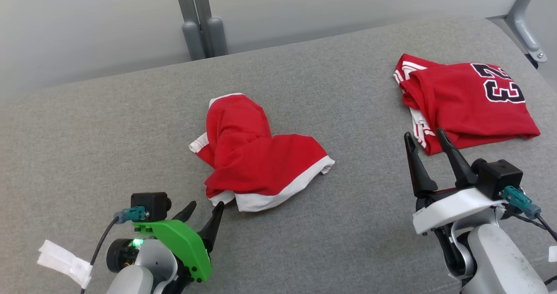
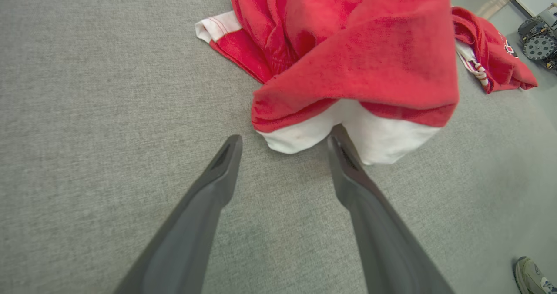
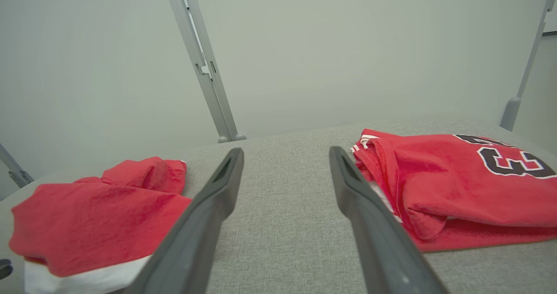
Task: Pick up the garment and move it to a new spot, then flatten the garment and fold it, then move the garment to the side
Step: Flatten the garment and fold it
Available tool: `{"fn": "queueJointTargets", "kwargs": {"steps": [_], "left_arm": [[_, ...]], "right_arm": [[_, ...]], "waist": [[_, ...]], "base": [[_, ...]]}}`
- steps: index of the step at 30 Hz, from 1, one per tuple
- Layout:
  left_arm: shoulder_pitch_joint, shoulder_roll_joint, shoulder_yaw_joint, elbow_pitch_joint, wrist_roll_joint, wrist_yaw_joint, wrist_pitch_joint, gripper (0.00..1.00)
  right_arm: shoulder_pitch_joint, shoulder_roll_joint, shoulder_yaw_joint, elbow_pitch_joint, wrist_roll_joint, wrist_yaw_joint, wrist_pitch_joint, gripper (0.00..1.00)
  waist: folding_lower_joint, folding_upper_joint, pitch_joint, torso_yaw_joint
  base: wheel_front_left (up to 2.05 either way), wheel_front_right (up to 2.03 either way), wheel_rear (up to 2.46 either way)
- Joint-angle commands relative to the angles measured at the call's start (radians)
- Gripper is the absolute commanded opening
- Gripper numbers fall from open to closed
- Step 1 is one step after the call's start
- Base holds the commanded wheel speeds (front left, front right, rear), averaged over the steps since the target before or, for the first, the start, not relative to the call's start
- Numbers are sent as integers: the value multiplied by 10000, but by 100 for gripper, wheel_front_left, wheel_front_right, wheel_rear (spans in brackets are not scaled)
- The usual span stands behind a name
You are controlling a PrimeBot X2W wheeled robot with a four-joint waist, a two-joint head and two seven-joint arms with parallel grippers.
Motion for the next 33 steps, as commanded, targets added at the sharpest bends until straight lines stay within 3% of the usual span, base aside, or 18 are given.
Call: {"fn": "queueJointTargets", "kwargs": {"steps": [1, 12, 13, 16, 17, 25, 33], "left_arm": [[-268, 16, -25, 157, -148, -64, 92, 100], [-1297, -22, -200, 1703, -441, -170, -96, 99], [-1345, -30, -229, 1797, -462, -178, -130, 86], [-1494, -39, -327, 2052, -548, -210, -242, 10], [-1529, -35, -376, 2116, -580, -219, -293, 0], [-1400, 210, -589, 1836, -682, -232, -603, 0], [-422, 1027, -392, 540, -578, 445, -9, 0]], "right_arm": [[-110, 8, 0, -30, 20, 1, -25, 100], [-304, 65, -34, -17, 37, 1, -24, 100], [-303, 69, -29, -4, 32, 1, -24, 100], [-305, 77, -32, 28, 5, 1, -24, 100], [-298, 81, -49, 33, -12, 1, -24, 100], [-66, 26, -114, 83, -80, 1, -24, 100], [86, -44, -21, 184, -82, 1, -24, 100]], "waist": [[0, 0, 165, -169], [0, 0, 554, -691], [0, 0, 557, -709], [0, 0, 548, -735], [0, 0, 538, -723], [0, 0, 320, -326], [0, 0, 142, 148]], "base": [[0, 0, 0], [0, 0, 0], [0, 0, 0], [0, 0, 0], [0, 0, 0], [0, 0, 0], [0, 0, 0]]}}
